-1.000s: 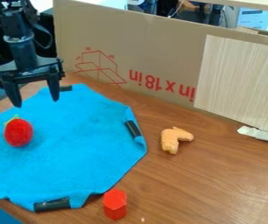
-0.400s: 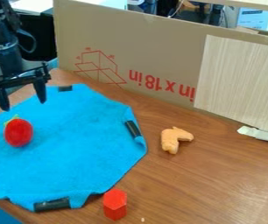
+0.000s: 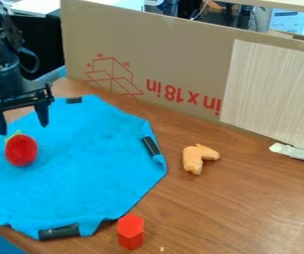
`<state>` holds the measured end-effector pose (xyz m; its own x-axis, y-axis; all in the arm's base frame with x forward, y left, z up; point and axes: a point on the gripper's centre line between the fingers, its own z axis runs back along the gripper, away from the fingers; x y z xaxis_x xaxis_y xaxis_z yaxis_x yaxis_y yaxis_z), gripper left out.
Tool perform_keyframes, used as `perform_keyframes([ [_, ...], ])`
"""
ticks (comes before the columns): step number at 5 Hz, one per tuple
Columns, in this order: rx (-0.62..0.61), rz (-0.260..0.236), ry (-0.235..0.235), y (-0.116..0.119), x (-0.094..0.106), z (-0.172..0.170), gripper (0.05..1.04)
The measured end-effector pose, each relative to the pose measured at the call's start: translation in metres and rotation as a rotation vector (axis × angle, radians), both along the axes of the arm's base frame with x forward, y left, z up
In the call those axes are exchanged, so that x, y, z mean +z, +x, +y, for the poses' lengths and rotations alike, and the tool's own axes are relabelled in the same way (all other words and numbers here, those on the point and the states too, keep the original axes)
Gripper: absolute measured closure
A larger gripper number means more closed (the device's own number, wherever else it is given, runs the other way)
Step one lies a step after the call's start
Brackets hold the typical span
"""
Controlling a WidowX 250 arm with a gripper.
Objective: Put the red ball on the bottom right of the table
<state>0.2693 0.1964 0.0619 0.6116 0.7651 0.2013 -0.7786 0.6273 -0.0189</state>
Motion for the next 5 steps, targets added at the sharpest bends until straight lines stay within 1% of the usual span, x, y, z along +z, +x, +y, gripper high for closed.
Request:
perform_keyframes([
  [1,-0.013,0.010,0.009,-0.005,-0.017,-0.002,0.085],
  [2,-0.012,0.022,0.031,-0.008,-0.031,0.000,0.085],
  [3,0.000,0.039,0.067,-0.010,-0.044,0.005,0.112],
  [4,-0.003,0.039,0.056,-0.010,-0.046,0.004,0.358],
  [5,-0.010,0.044,0.041,-0.010,-0.046,0.001,0.503],
])
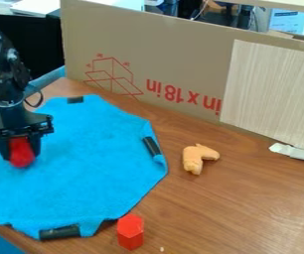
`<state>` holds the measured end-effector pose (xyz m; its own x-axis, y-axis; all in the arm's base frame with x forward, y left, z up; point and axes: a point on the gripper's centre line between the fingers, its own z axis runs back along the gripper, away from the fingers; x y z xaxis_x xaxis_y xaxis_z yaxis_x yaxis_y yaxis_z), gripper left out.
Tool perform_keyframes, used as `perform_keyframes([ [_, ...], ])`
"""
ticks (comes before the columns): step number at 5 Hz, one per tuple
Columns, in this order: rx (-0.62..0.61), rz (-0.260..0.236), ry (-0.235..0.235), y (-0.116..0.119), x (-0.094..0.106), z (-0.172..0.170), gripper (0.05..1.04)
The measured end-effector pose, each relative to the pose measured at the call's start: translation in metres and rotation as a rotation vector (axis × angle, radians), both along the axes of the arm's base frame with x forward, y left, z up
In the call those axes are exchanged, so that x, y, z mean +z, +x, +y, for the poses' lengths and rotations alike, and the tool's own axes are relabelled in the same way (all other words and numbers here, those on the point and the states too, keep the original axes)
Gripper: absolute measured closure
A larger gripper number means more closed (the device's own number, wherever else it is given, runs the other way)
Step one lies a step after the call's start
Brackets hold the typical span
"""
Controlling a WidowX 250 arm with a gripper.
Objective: Put the red ball on the bottom right of the table
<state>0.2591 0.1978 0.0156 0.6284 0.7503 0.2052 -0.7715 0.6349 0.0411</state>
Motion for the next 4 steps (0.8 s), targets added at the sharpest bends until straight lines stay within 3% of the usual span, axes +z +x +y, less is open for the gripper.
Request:
perform_keyframes([
  [2,-0.016,0.015,-0.067,-0.004,0.042,-0.030,0.516],
  [3,-0.021,0.015,-0.041,-0.003,0.063,-0.055,0.516],
  [4,-0.108,0.069,-0.039,-0.009,0.055,-0.094,0.517],
])
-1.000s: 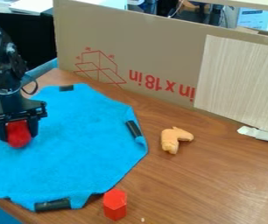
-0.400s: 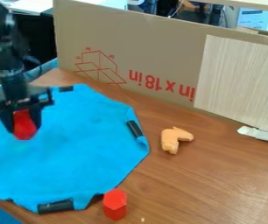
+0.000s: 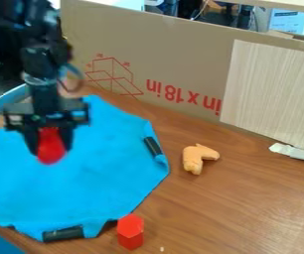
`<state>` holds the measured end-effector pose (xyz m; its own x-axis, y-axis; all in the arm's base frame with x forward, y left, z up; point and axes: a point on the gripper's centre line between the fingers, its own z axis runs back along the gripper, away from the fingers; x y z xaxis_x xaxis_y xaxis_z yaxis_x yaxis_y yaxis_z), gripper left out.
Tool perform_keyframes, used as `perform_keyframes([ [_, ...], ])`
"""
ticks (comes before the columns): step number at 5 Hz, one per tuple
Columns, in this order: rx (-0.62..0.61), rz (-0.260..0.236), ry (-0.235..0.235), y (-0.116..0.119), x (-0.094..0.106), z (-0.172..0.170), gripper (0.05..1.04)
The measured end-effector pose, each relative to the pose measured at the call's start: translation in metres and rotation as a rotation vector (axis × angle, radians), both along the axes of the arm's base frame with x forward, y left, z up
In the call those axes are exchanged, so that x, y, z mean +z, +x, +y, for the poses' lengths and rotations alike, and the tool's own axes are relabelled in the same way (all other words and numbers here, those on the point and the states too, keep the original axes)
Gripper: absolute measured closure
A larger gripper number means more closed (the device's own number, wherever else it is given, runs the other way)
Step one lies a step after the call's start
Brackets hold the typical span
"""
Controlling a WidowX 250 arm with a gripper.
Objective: Put the red ball on the bottom right of the table
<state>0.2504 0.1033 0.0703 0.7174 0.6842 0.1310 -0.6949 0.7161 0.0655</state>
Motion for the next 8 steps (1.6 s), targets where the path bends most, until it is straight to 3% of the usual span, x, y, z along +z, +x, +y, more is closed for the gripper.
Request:
perform_keyframes([
  [2,-0.079,0.074,-0.030,-0.006,-0.011,-0.067,0.517],
  [4,-0.098,0.063,-0.046,-0.001,-0.013,-0.113,0.517],
  [8,-0.048,0.039,-0.077,0.026,-0.032,-0.170,0.517],
])
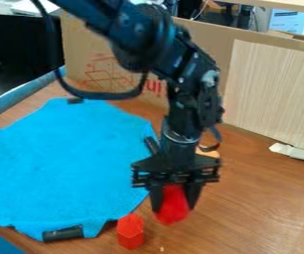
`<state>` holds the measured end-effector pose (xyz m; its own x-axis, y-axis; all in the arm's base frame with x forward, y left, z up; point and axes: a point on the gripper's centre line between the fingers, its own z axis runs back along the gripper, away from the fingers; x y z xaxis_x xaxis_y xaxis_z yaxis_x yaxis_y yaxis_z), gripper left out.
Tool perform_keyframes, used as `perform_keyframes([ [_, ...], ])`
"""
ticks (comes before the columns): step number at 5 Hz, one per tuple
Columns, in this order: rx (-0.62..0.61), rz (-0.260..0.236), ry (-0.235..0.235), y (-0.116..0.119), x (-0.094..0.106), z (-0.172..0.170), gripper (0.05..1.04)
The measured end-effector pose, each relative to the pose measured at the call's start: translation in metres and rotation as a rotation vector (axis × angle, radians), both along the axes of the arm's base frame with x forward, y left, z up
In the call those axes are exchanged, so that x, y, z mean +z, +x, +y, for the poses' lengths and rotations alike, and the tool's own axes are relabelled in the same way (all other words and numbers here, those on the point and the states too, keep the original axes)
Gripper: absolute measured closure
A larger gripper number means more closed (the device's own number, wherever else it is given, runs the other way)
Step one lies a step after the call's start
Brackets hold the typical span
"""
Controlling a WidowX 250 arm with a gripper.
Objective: Put the red ball on the bottom right of the table
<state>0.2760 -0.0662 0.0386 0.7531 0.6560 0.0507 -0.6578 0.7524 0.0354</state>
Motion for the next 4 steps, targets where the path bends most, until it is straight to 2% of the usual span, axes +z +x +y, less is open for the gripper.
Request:
perform_keyframes([
  [1,0.012,-0.009,-0.001,0.011,-0.008,-0.007,0.517],
  [2,0.026,-0.031,-0.014,0.022,-0.021,-0.011,0.466],
  [3,0.036,-0.068,-0.043,0.032,-0.027,-0.016,0.174],
  [4,0.055,-0.075,-0.086,0.040,-0.023,-0.011,0.078],
])
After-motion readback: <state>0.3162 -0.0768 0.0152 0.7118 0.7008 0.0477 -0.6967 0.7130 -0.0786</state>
